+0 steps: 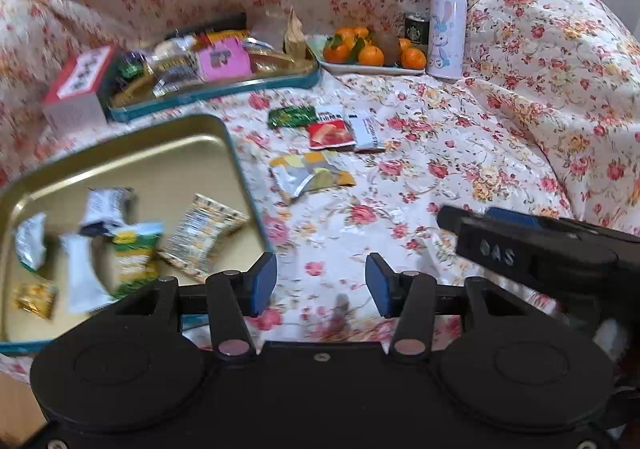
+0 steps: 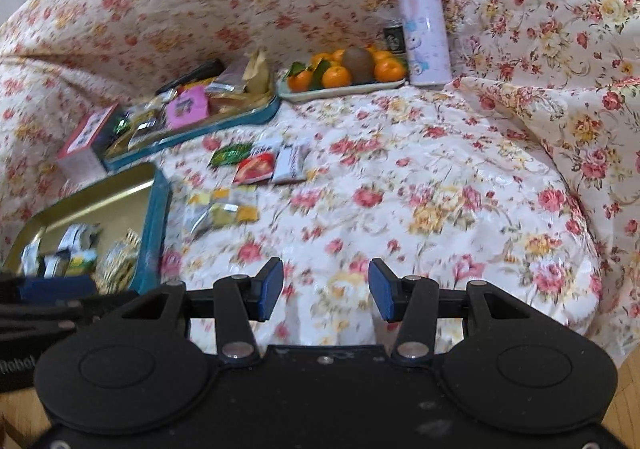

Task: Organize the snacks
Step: 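Withdraw both open tools from the tray toward the loose snacks, then close the right tool on the white printed strip packet, then grasp and lift the yellow-silver packet with the left tool while the right tool lifts the white packet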

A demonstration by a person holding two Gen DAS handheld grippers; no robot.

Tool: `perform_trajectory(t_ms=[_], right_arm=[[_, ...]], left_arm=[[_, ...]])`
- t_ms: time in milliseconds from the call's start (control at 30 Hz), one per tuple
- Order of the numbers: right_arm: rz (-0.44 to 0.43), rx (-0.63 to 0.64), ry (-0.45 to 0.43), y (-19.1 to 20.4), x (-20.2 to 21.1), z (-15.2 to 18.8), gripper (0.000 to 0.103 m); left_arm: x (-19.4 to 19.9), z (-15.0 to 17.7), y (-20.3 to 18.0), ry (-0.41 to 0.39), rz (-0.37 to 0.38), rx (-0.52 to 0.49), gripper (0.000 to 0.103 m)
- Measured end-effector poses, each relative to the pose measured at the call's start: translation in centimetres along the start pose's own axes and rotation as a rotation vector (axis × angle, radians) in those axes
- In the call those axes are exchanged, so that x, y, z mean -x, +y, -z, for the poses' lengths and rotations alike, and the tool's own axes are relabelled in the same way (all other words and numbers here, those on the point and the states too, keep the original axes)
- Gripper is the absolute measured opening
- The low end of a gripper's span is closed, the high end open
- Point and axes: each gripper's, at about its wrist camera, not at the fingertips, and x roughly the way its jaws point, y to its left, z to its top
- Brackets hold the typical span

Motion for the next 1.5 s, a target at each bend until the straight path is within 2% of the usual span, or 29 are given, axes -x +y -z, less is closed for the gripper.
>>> perform_trajectory(t_ms=[167,267,567,733,933,1000,1200,1233,1367,1500], right_arm=[[-0.008,0.025,-0.024,0.5,-2.0,-1.9,0.05],[-0.008,0.048,-0.04,0.7,-3.3,-2.9,0.05],[-0.014,0.052,-0.03,1.0,-7.9,-6.0,0.051],[-0.019,0.071,-0.034,2.2,-10.1,-7.1,0.051],[-0.036,0.093,-0.053,3.7,-11.9,-8.1,0.051],[-0.023,0.111,-0.047,4.1,-12.5,-8.2,0.051],[0.004,0.145,-0.024,3.9,-13.8,-7.6,0.05],[0.002,0.145,-0.029,3.8,-13.8,-7.5,0.048],[0.009,0.179,-0.045,3.7,-13.2,-7.1,0.03],[0.023,0.197,-0.051,3.2,-12.5,-6.6,0.025]], left_arm=[[-1.7,-0.2,-1.0,0.012,-0.014,0.012,0.055],[-2.4,-1.5,-1.0,0.01,-0.031,0.027,0.055],[-5.5,-6.8,2.4,0.042,-0.058,0.186,0.055],[-7.8,-9.1,3.9,0.074,-0.078,0.239,0.053],[-10.3,-10.3,4.2,0.112,-0.131,0.226,0.051],[-11.2,-10.3,4.2,0.135,-0.131,0.212,0.046],[-12.5,-10.1,3.6,0.184,-0.137,0.165,0.044],[-12.6,-9.9,3.5,0.195,-0.134,0.159,0.043],[-12.3,-9.3,2.9,0.22,-0.121,0.138,0.042],[-11.6,-8.6,1.9,0.236,-0.111,0.103,0.041]])
